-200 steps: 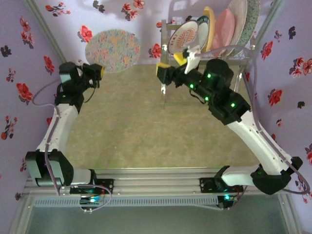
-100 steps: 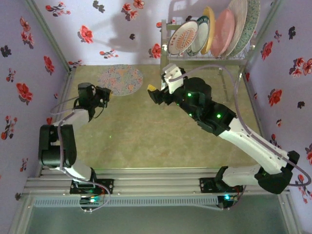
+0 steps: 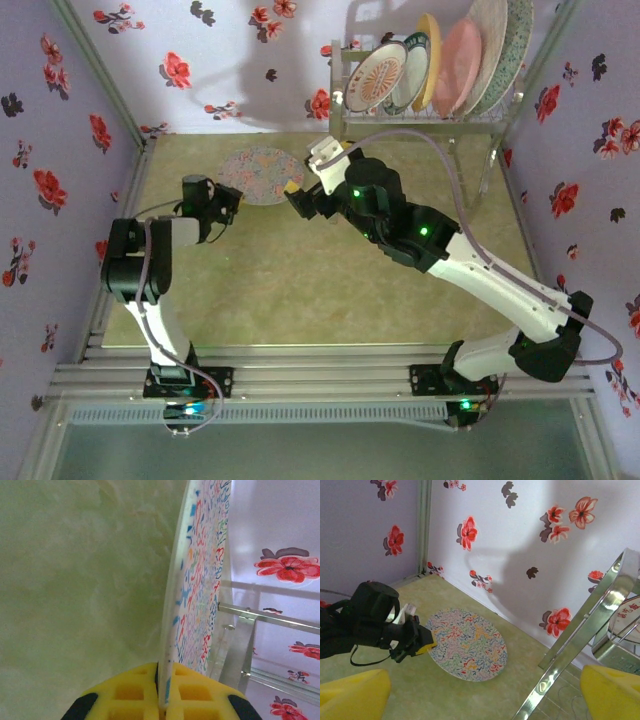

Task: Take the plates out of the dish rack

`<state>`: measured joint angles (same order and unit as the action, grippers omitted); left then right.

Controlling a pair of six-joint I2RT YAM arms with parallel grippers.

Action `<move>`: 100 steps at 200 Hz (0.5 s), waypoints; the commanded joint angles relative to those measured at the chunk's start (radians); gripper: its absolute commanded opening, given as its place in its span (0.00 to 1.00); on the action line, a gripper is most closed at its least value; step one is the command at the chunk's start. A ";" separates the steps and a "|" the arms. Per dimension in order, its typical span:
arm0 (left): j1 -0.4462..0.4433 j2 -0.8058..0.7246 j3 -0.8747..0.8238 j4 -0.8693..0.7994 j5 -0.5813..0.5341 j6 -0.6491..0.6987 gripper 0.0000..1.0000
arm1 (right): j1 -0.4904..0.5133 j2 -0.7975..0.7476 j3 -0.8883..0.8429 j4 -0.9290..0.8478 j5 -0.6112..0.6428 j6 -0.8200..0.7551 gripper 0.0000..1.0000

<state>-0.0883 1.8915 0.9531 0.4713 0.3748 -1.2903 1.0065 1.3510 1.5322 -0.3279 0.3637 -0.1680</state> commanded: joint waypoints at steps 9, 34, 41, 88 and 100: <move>-0.007 0.036 0.056 0.109 0.010 0.043 0.00 | 0.004 0.002 0.022 -0.011 0.018 0.028 0.98; -0.007 0.066 0.067 0.097 0.012 0.061 0.00 | 0.005 0.002 0.015 0.002 0.015 0.041 0.99; -0.007 0.074 0.070 0.095 0.013 0.063 0.00 | 0.005 0.002 0.013 0.006 0.014 0.043 0.99; -0.007 0.112 0.078 0.087 0.019 0.074 0.02 | 0.005 0.005 0.016 0.012 0.009 0.064 0.99; -0.007 0.116 0.080 0.081 0.020 0.075 0.07 | 0.004 0.008 0.018 0.013 0.009 0.067 0.99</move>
<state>-0.0891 1.9831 1.0004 0.5076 0.3782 -1.2522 1.0065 1.3514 1.5322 -0.3359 0.3637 -0.1280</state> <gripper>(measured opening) 0.053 0.992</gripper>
